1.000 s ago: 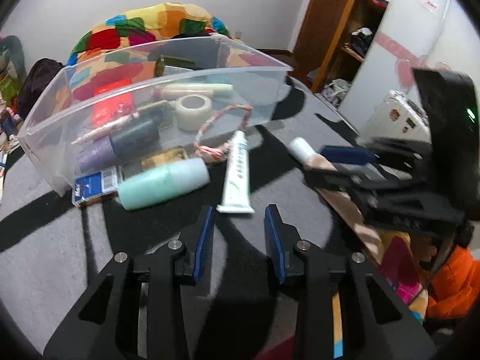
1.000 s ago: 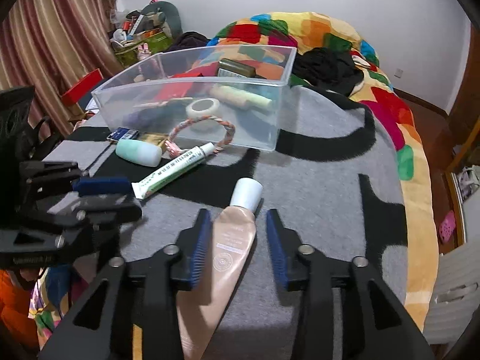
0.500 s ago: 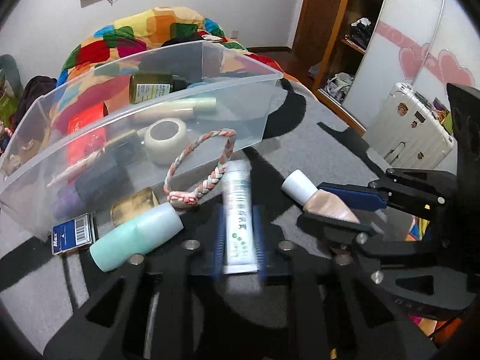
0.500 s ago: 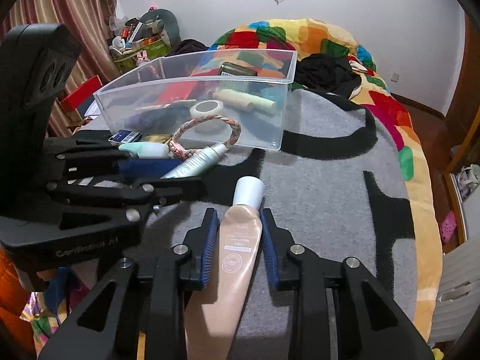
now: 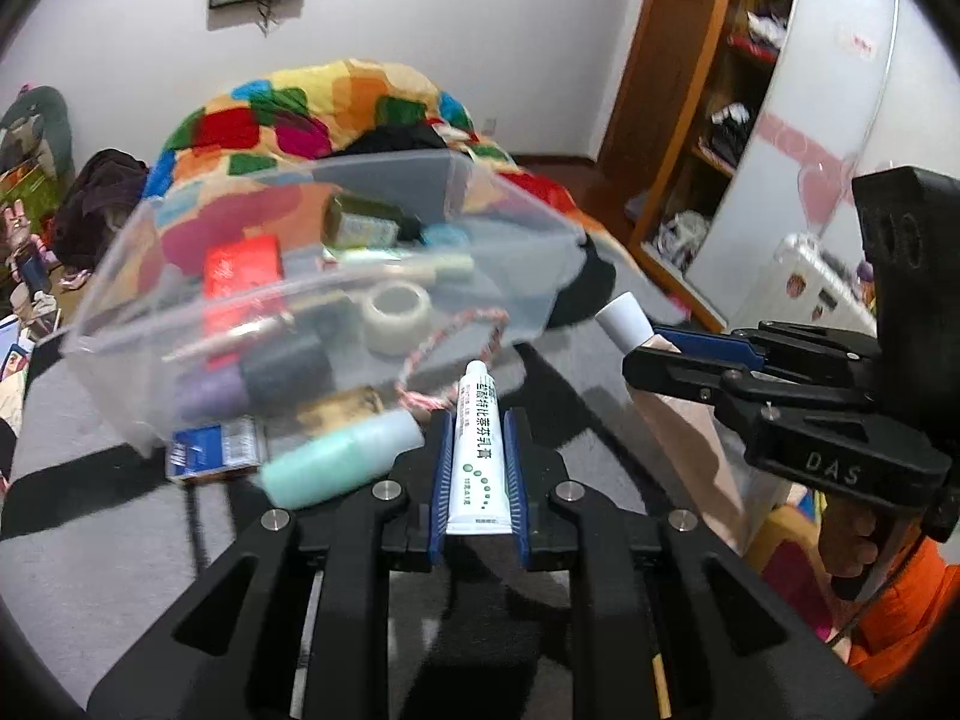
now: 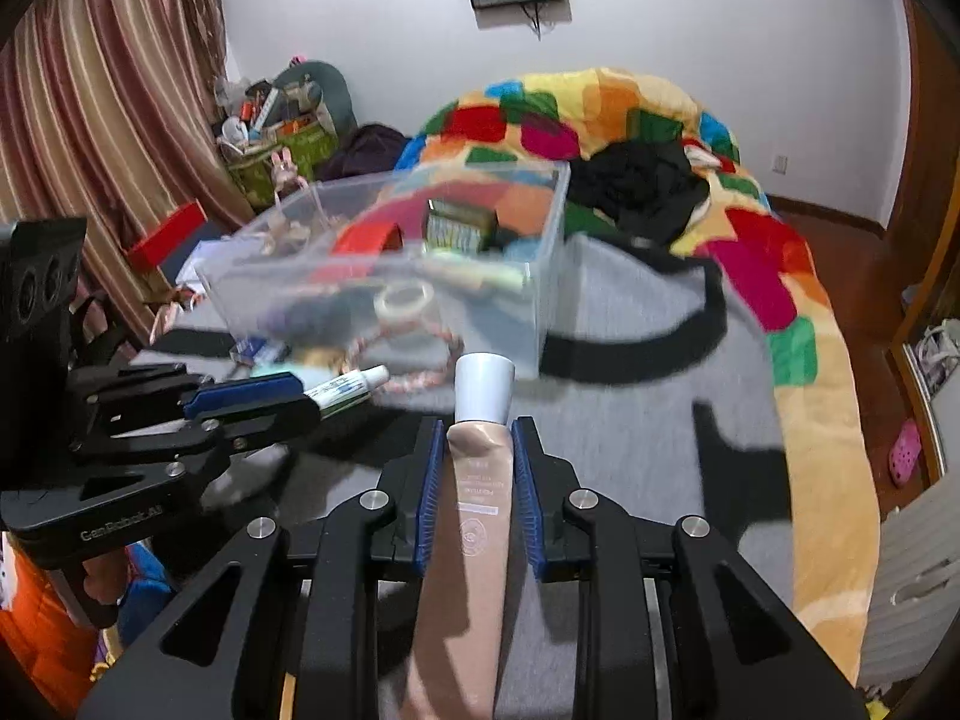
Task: Organize objects
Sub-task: 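Lower both tubes into the clear box and open both tools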
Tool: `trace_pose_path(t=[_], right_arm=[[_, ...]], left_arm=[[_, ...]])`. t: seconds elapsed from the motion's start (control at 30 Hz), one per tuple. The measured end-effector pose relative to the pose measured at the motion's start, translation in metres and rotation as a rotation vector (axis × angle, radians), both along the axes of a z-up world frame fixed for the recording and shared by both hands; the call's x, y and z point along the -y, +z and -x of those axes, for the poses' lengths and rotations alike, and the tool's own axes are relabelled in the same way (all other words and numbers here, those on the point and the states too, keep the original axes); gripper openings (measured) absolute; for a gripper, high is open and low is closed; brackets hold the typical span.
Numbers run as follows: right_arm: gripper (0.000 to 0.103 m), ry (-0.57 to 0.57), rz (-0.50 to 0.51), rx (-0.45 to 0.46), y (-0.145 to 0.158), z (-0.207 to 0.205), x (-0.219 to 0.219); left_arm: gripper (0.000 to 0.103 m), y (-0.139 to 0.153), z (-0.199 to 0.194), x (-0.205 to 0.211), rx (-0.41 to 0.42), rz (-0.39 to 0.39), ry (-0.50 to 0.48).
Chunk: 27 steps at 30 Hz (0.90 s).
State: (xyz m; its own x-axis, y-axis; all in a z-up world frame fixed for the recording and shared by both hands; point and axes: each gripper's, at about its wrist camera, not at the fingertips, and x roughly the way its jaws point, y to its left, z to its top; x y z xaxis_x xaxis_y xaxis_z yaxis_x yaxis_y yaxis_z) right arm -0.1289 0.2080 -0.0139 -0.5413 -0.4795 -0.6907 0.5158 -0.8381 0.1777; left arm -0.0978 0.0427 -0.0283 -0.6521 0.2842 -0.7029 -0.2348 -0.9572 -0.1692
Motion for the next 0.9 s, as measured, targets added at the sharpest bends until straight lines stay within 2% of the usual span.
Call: trace_pose_path(t=[0.27,0.47,0.63,0.9], right_arm=[[0.021,0.028,0.049,-0.064,0.033,0.013,0.018],[0.021,0.048,0.078,-0.076,0.051,0.042,0.039],[0.021,0.092,0.027,-0.051,0.052,0.070,0.070],[0.022,0.175,-0.103,0.033,0.027,0.099,0.112]], left_arm=[[0.017,0.033,-0.008,0.027,-0.096,-0.033,0.060],[0.017,0.050,0.007,0.054,-0.137,-0.046,0.141],[0.017,0.047,0.028,0.075,-0.112,-0.036,0.197],[0.017,0.028,0.056,0.089,-0.034,-0.043,0.221]])
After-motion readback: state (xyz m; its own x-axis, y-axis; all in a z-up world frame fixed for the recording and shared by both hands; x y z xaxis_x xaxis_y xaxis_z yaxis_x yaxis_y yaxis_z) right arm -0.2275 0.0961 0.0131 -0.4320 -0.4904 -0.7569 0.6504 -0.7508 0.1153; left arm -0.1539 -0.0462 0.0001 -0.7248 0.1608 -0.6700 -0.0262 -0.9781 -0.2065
